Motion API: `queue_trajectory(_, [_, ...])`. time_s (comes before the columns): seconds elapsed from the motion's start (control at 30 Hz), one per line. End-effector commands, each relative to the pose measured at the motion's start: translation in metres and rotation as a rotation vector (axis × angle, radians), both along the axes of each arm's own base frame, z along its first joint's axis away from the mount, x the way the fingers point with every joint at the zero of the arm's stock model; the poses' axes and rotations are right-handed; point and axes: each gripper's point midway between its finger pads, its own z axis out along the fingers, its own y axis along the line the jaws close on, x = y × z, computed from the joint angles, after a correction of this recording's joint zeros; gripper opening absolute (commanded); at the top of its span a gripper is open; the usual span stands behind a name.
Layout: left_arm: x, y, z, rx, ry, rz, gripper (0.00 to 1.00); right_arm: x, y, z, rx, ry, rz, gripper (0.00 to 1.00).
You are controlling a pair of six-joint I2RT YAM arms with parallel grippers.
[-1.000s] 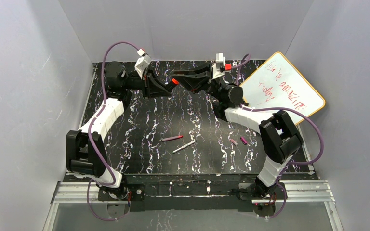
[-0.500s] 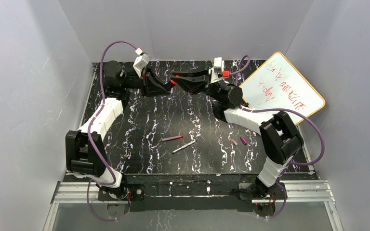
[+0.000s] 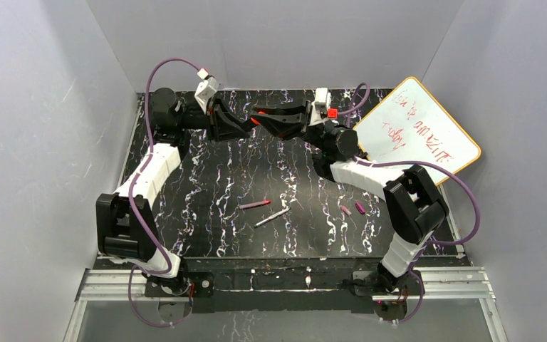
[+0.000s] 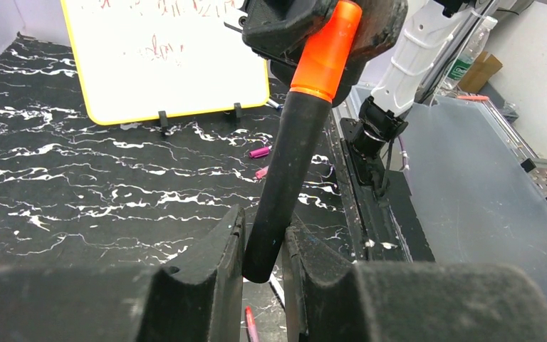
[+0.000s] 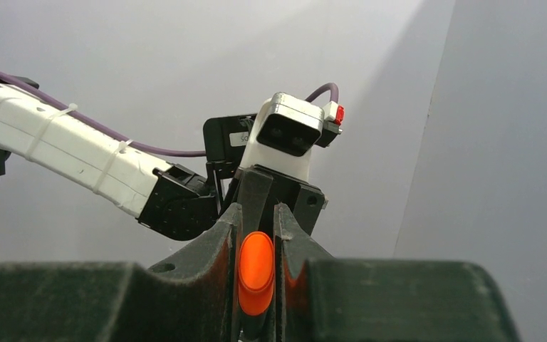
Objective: Insert the pens into the pen caps
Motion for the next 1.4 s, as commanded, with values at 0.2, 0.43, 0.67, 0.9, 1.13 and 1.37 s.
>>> queue_trajectory(0.2, [-0.021, -0.013, 0.159, -0.265, -0.390, 0.212, 0.00, -0.109, 0.063, -0.246, -0.667, 0.414, 0.590, 0.01])
queue_trajectory(0.43, [-0.021, -0.020, 0.161, -0.276, -0.390, 0.201, 0.00, -0.111, 0.067, -0.252, -0.678, 0.426, 0.599, 0.01])
queue_trajectory(0.67, [-0.024, -0.025, 0.163, -0.282, -0.389, 0.195, 0.00, -0.111, 0.070, -0.258, -0.686, 0.437, 0.603, 0.01])
queue_trajectory(0.9, [-0.028, -0.027, 0.158, -0.271, -0.382, 0.186, 0.00, -0.112, 0.071, -0.258, -0.686, 0.444, 0.606, 0.01])
queue_trajectory(1.13, [-0.017, -0.024, 0.099, -0.168, -0.284, 0.269, 0.00, -0.091, 0.062, -0.223, -0.625, 0.419, 0.515, 0.46])
queue_trajectory(1.37, [-0.009, -0.015, 0.016, 0.005, -0.154, 0.356, 0.00, -0.041, 0.025, -0.163, -0.437, 0.363, 0.267, 0.95])
